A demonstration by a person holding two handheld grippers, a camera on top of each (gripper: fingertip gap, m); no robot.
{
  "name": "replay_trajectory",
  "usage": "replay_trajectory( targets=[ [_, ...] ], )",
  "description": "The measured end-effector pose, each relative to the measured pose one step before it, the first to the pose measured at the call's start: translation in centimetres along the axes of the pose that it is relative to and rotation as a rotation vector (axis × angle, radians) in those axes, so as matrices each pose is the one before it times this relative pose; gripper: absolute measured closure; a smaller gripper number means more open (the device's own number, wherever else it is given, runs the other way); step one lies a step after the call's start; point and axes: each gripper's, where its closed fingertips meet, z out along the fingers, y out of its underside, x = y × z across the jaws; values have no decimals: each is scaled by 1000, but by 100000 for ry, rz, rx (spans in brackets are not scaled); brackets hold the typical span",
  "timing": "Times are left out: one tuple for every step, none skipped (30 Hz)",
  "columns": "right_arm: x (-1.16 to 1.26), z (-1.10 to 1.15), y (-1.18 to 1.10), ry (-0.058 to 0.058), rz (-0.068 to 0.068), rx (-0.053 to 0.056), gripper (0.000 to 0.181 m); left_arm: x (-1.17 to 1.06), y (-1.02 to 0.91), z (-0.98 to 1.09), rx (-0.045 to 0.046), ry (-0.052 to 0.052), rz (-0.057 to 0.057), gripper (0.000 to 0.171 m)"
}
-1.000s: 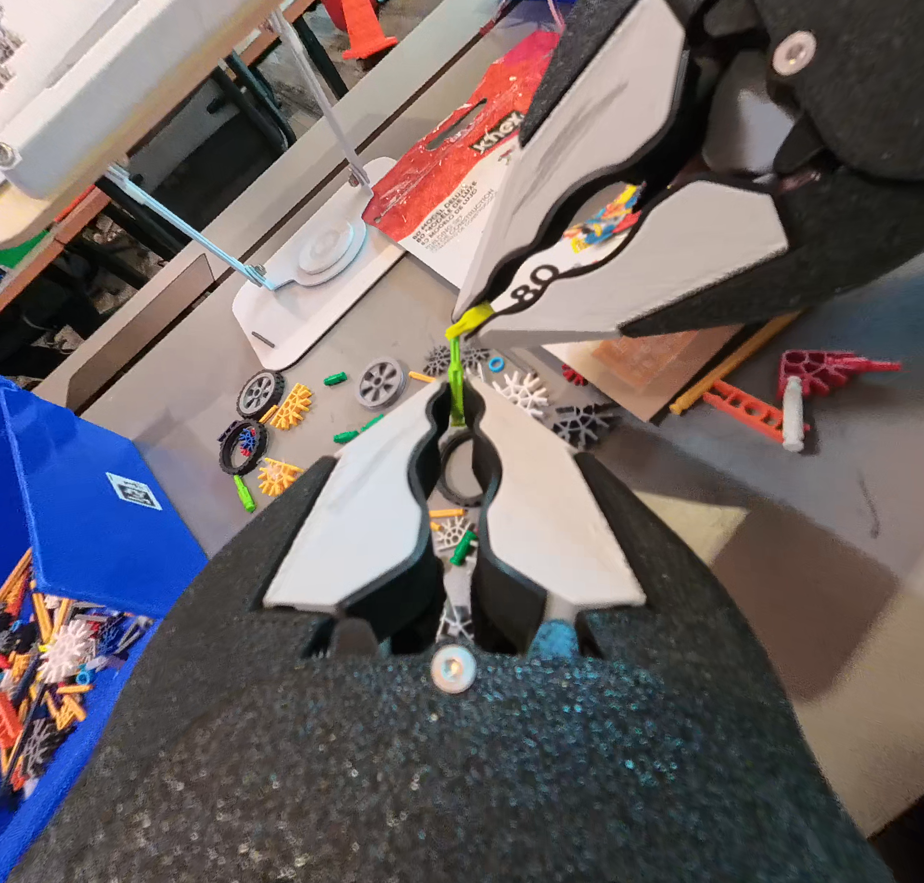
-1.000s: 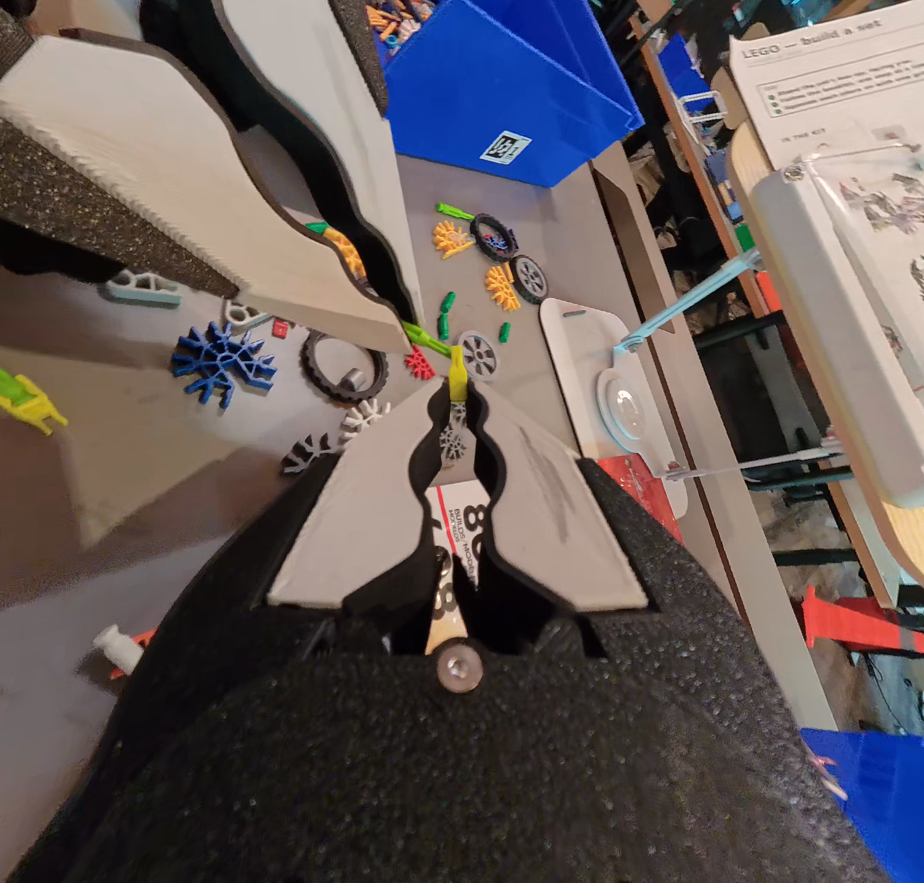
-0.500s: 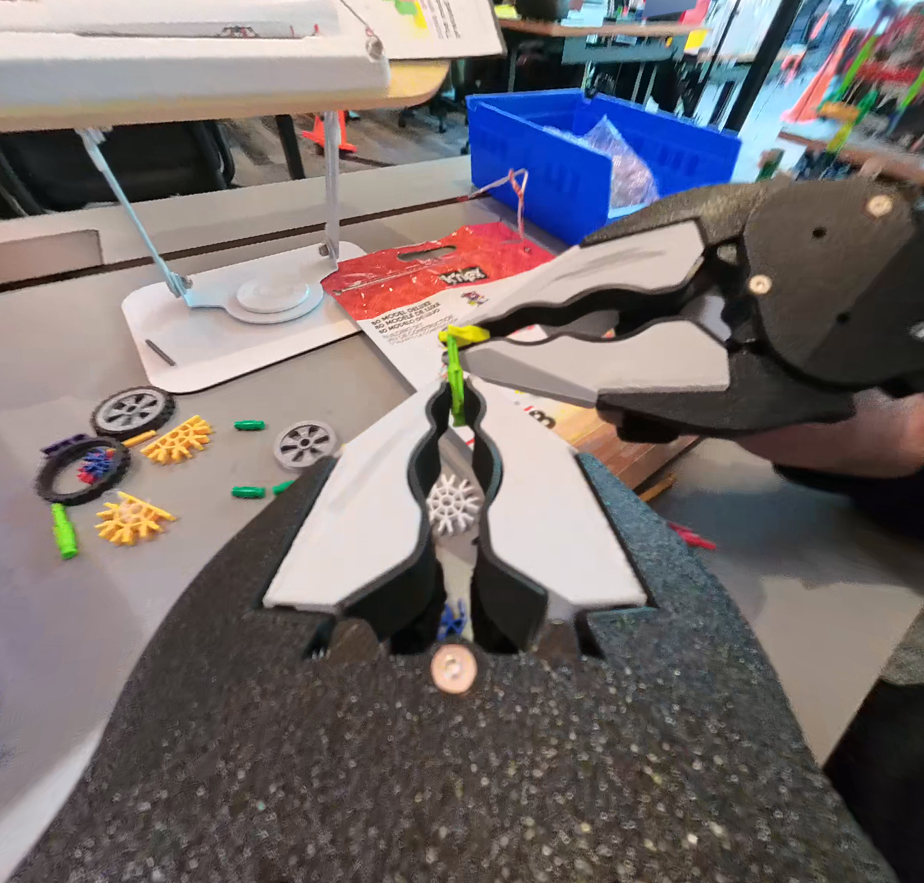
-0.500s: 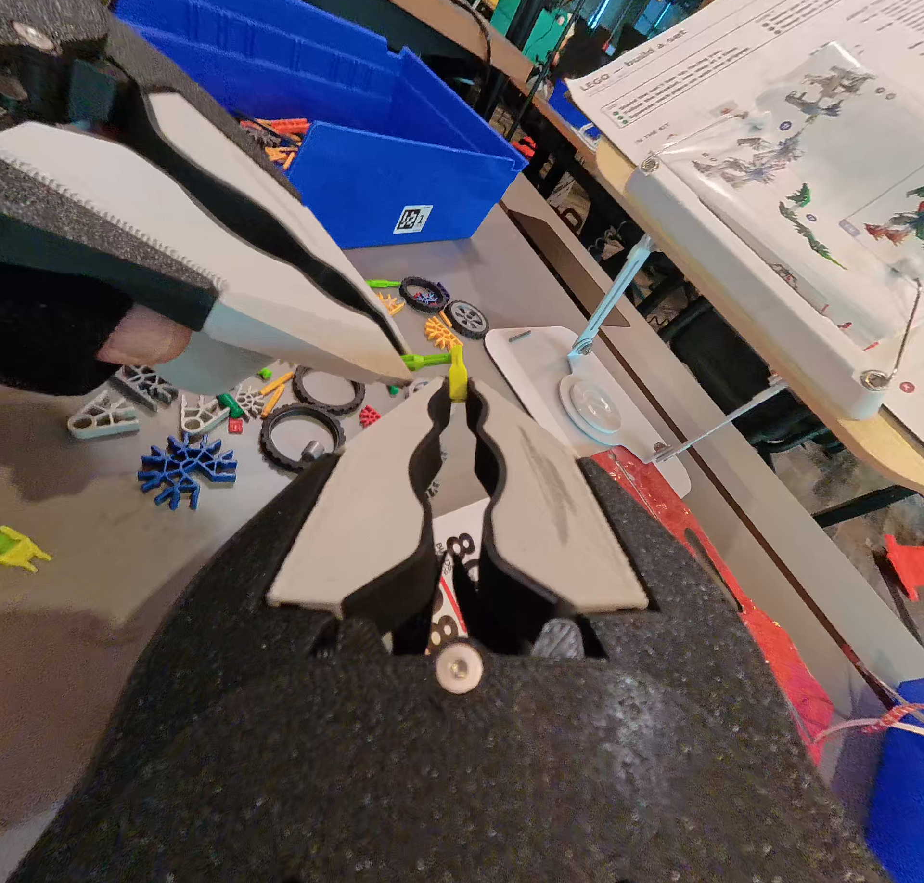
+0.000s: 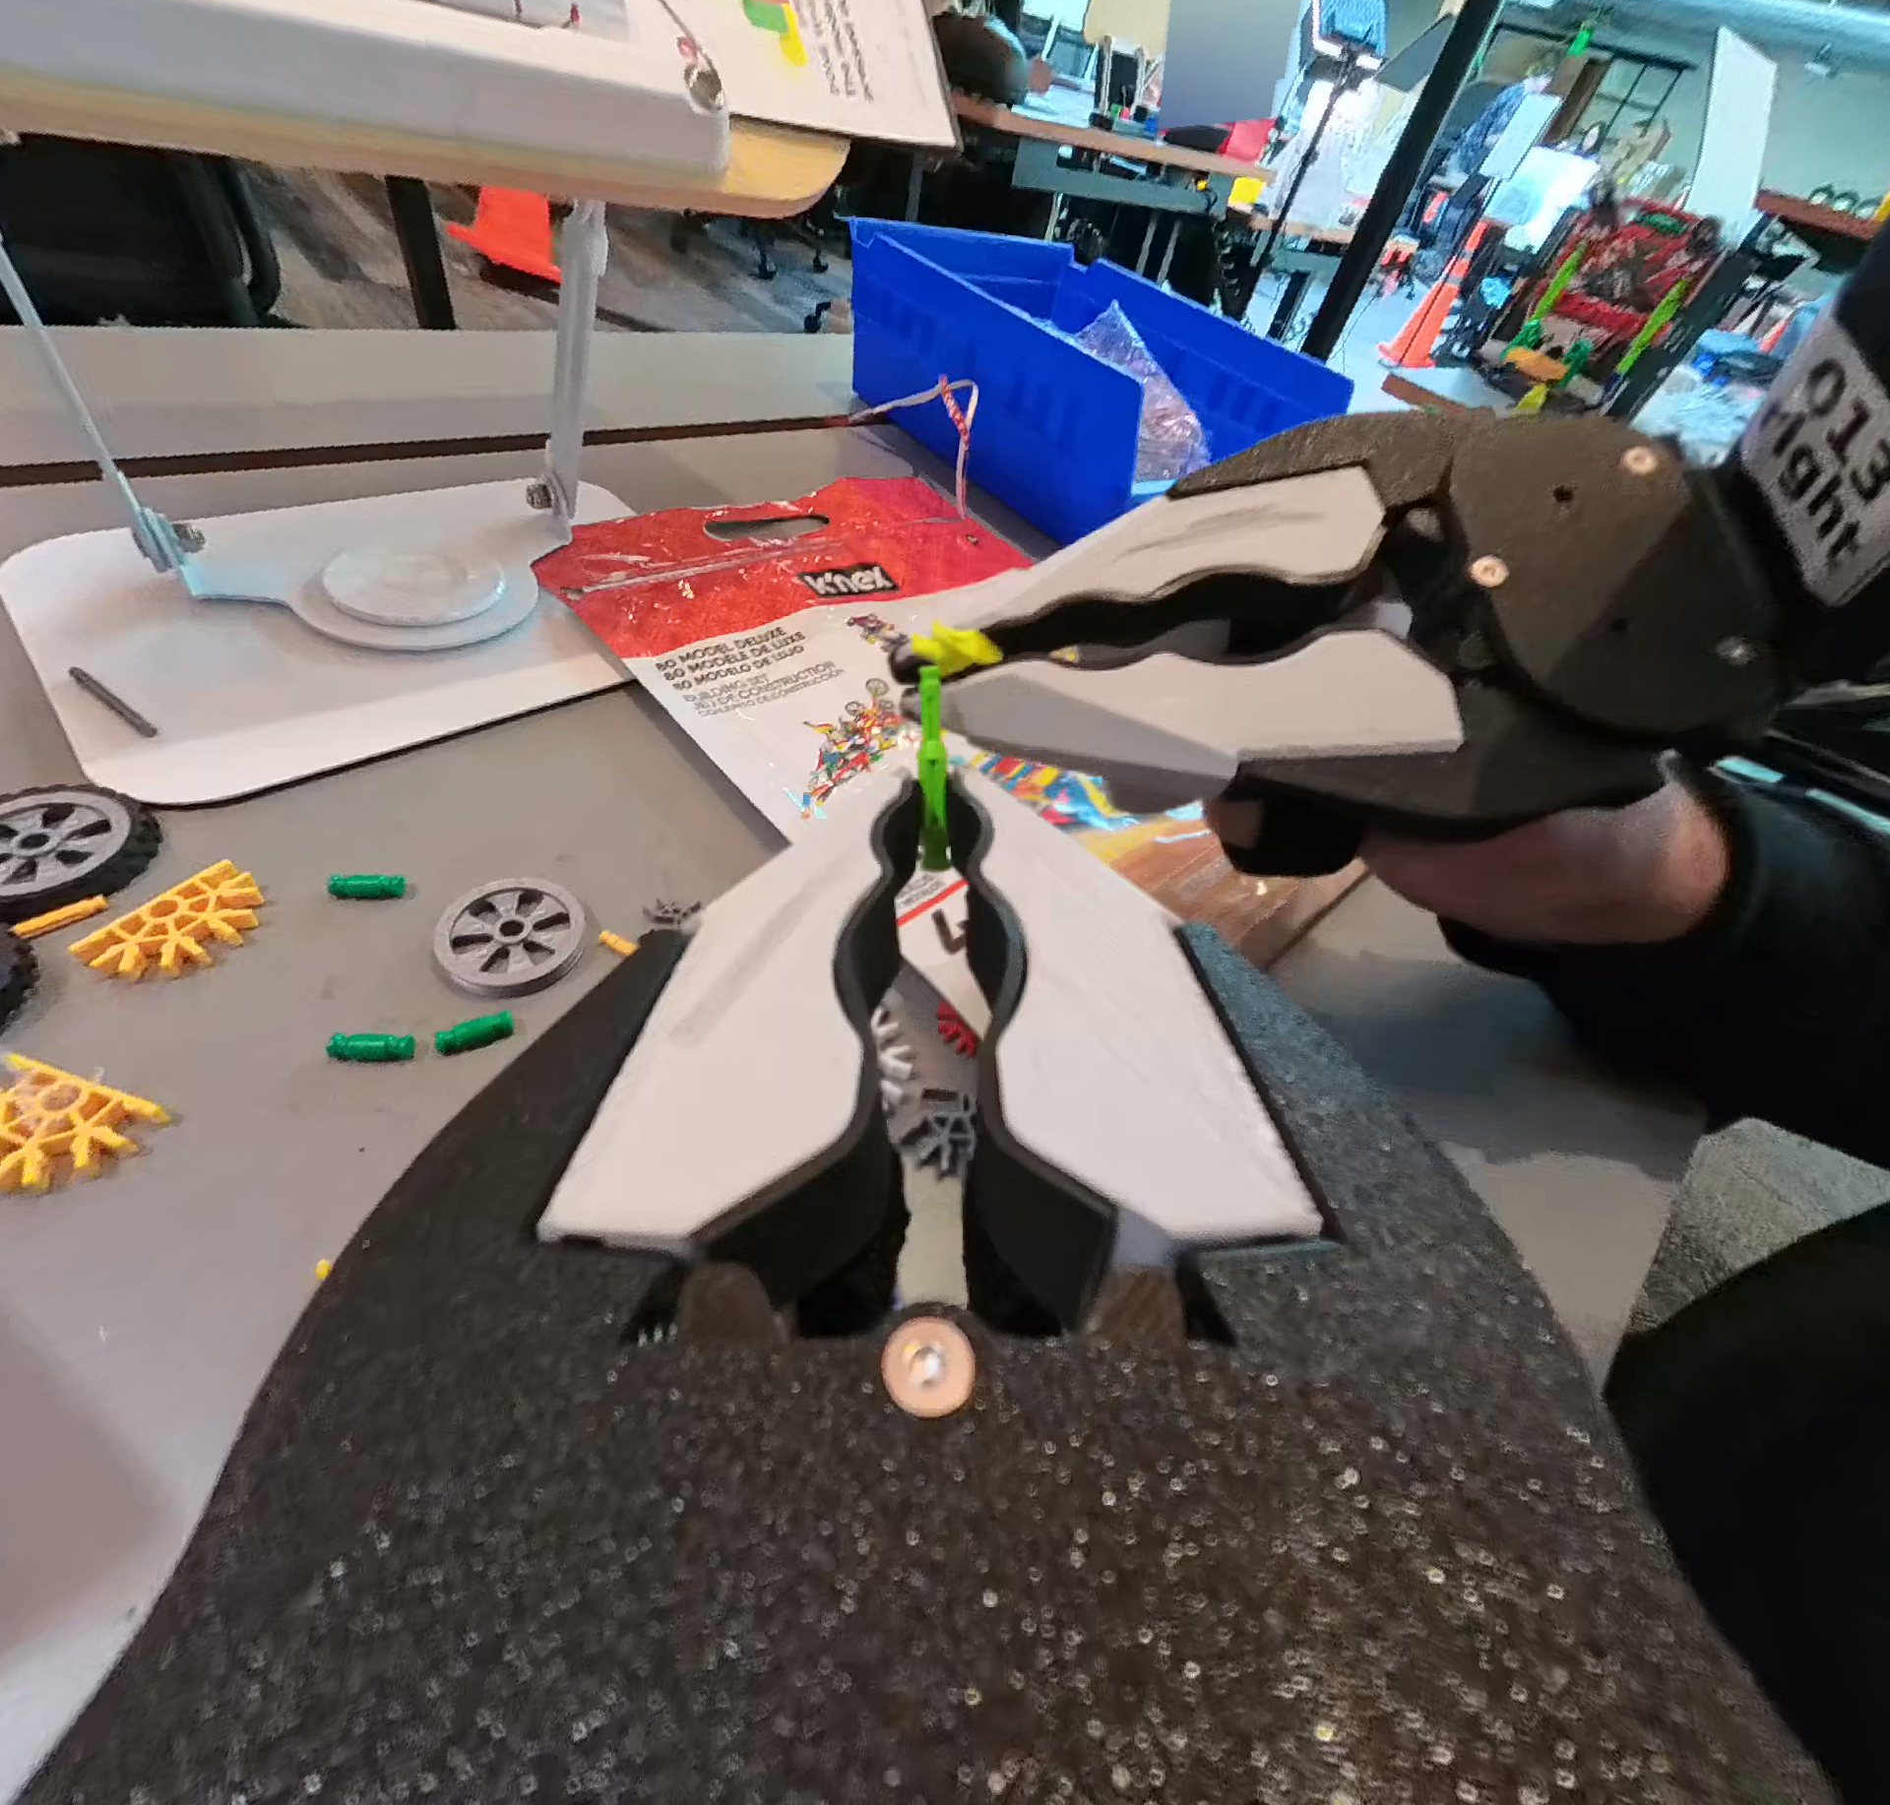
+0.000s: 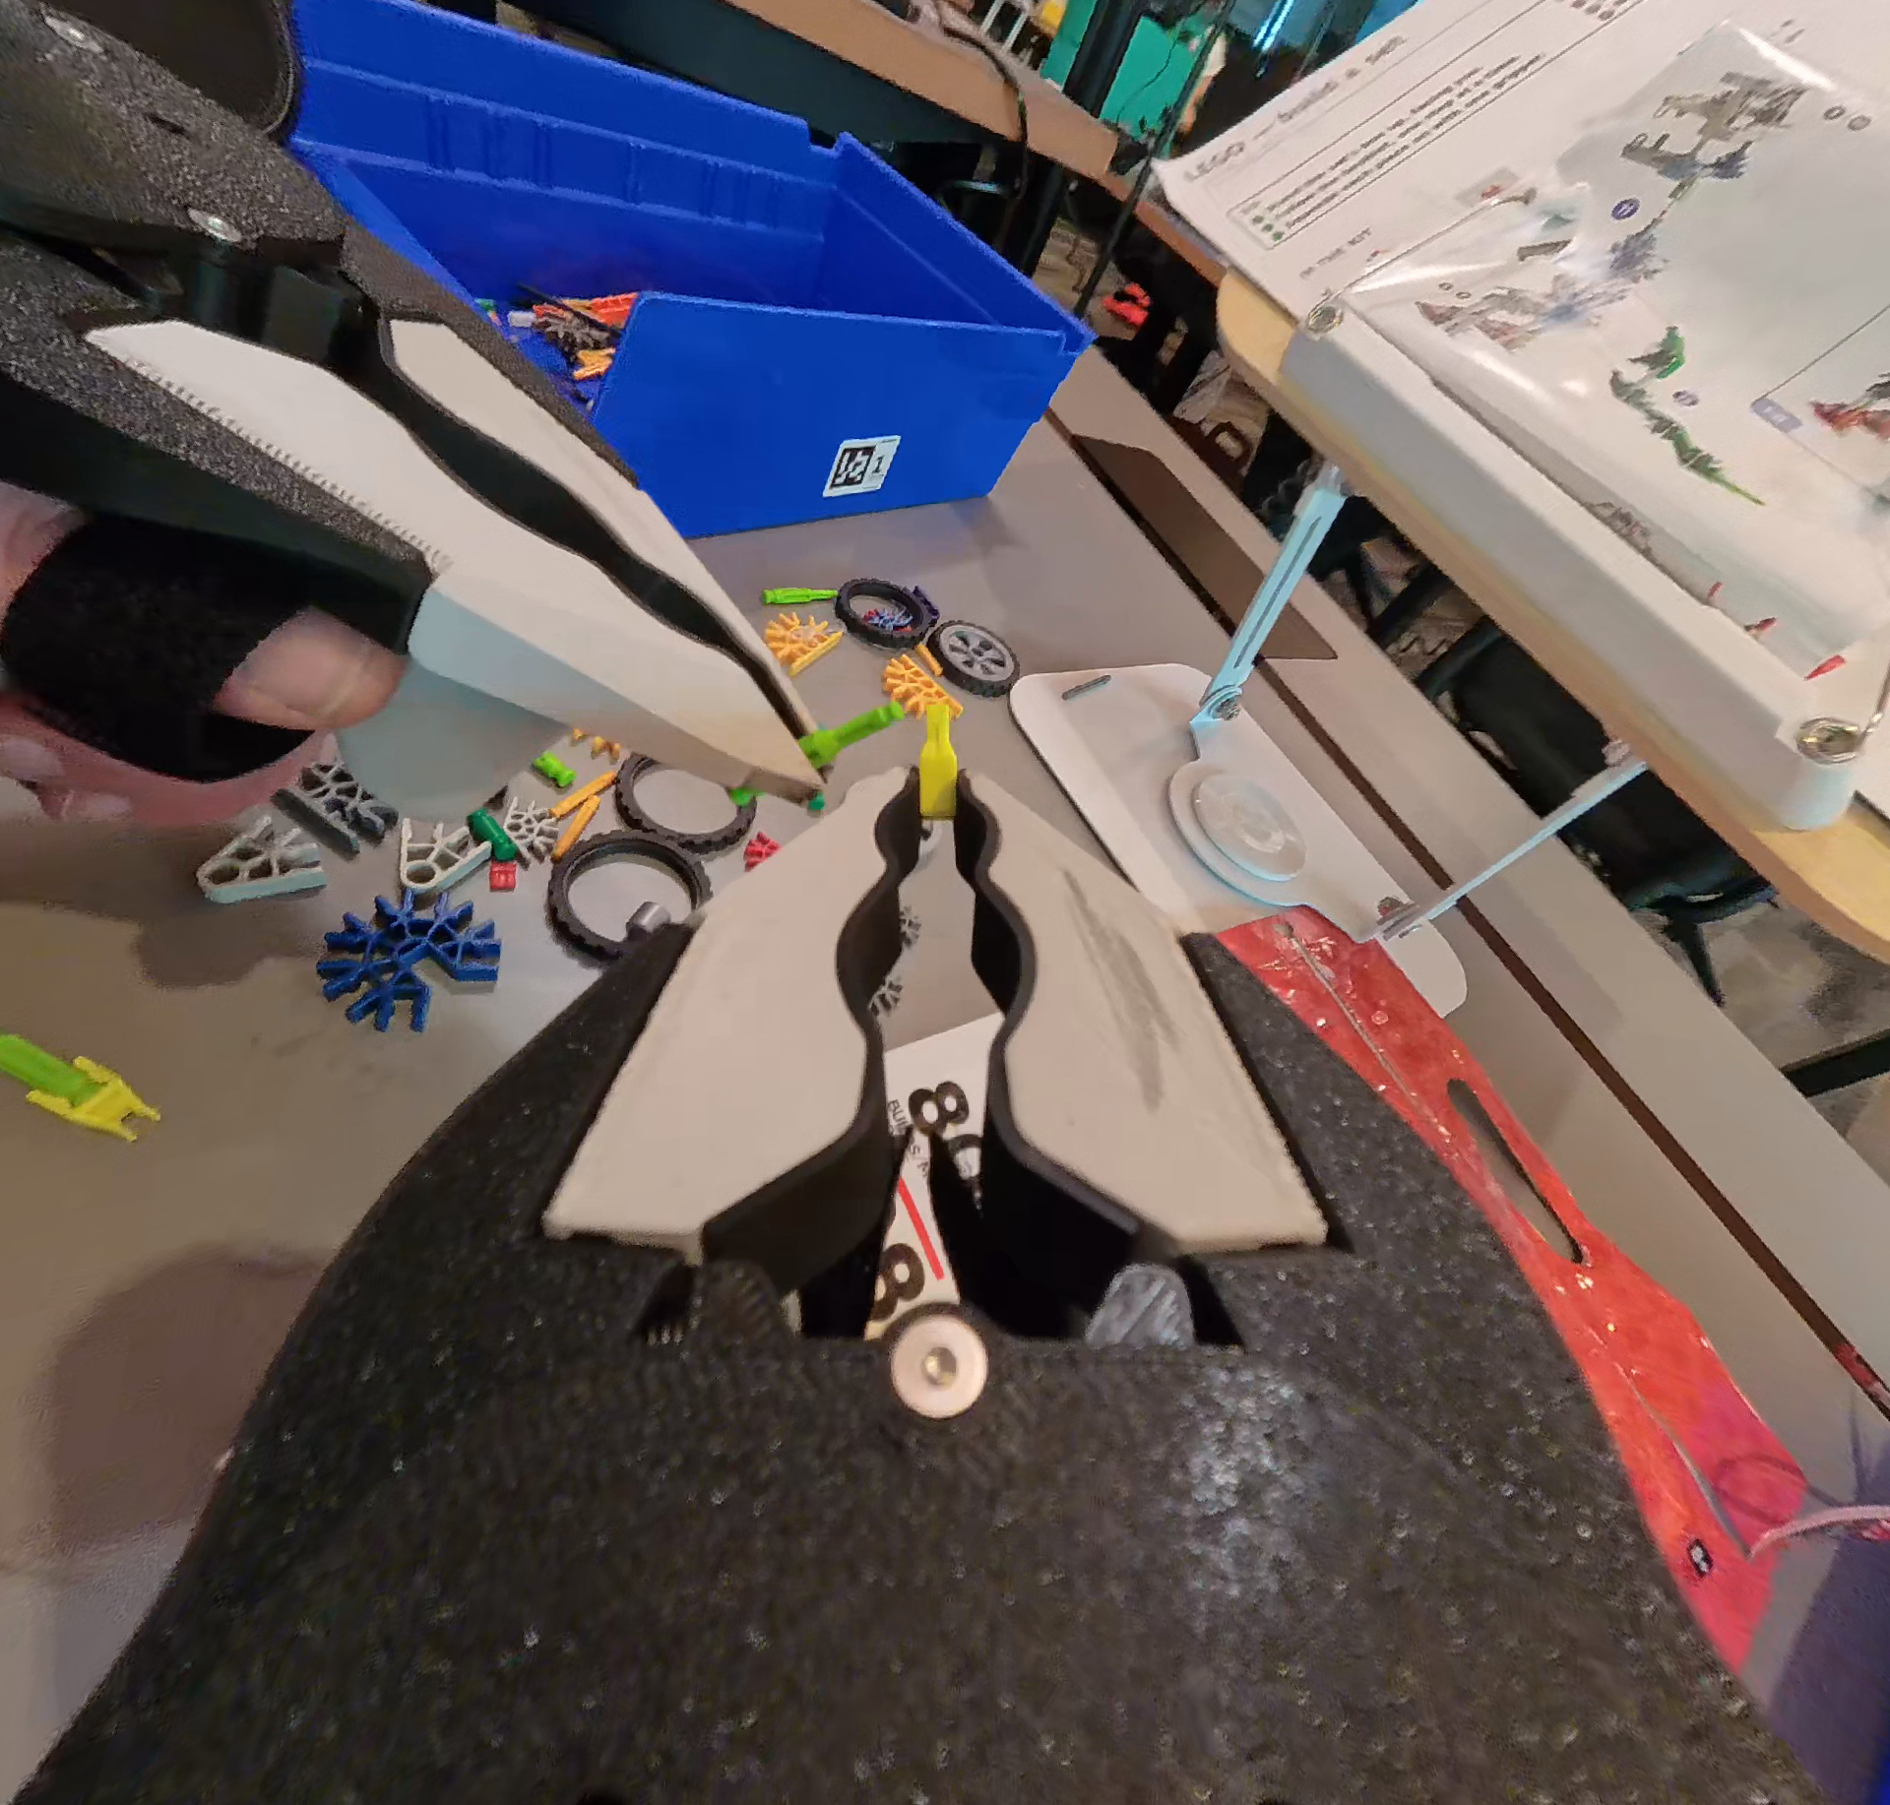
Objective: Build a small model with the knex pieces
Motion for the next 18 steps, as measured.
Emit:
replay_trajectory(
  targets=[
    [-21, -1, 165, -1448, 274, -558, 177, -202, 325, -23, -1643, -127, 82, 170],
    [40, -55, 21, -702, -316, 302, 178, -71, 341, -16, -1993, 671, -353, 170],
    [86, 8, 198, -510, -32, -948, 178, -56, 218, -70, -1351, 457, -648, 169],
    [-41, 57, 216, -1309, 425, -1001, 178, -3, 367, -47, -2417, 507, -2, 169],
    [-40, 16, 97, -1158, 425, -137, 178, 46, 508, -24, -3251, 73, 1168, 169],
    [-47, -17, 17, -881, -20, 272, 178, -9, 472, -48, -2778, -852, 1994, 169],
    [30, 27, 123, -326, 188, -541, 178, 135, 576, -28, -3159, -231, 2123, 169],
    [-4, 32, 122, -641, 443, -454, 177, 321, 632, -7, -3204, 971, 1341, 169],
    [-24, 50, 123, -853, 488, -286, 177, 218, 649, 3, -2953, 252, 396, 170],
    [16, 48, 117, -458, 374, -217, 177, 150, 623, -14, -2568, -148, 431, 169],
    [33, 82, 222, -372, 329, -763, 178, 284, 557, -45, -2068, 655, 385, 169],
    [-1, 69, 198, -570, 312, -643, 178, 254, 495, -68, -1740, 530, -116, 169],
    [-10, 51, 123, -555, 336, -155, 178, 4, 406, -101, -1375, -941, 179, 170],
    [28, 31, 100, -412, 403, -220, 177, -13, 445, -84, -1753, -844, 757, 170],
    [44, 21, 103, -328, 403, -307, 177, 74, 403, -64, -1586, 117, 130, 169],
    [76, 16, 99, -168, 441, -319, 177, 87, 282, -62, -875, 497, -862, 169],
    [45, -6, 60, -308, 364, -152, 177, 25, 224, -63, -643, 132, -807, 169],
    [25, 5, 34, -383, 444, -79, 177, 33, 216, -75, -942, 104, 176, 169]
  ],
)
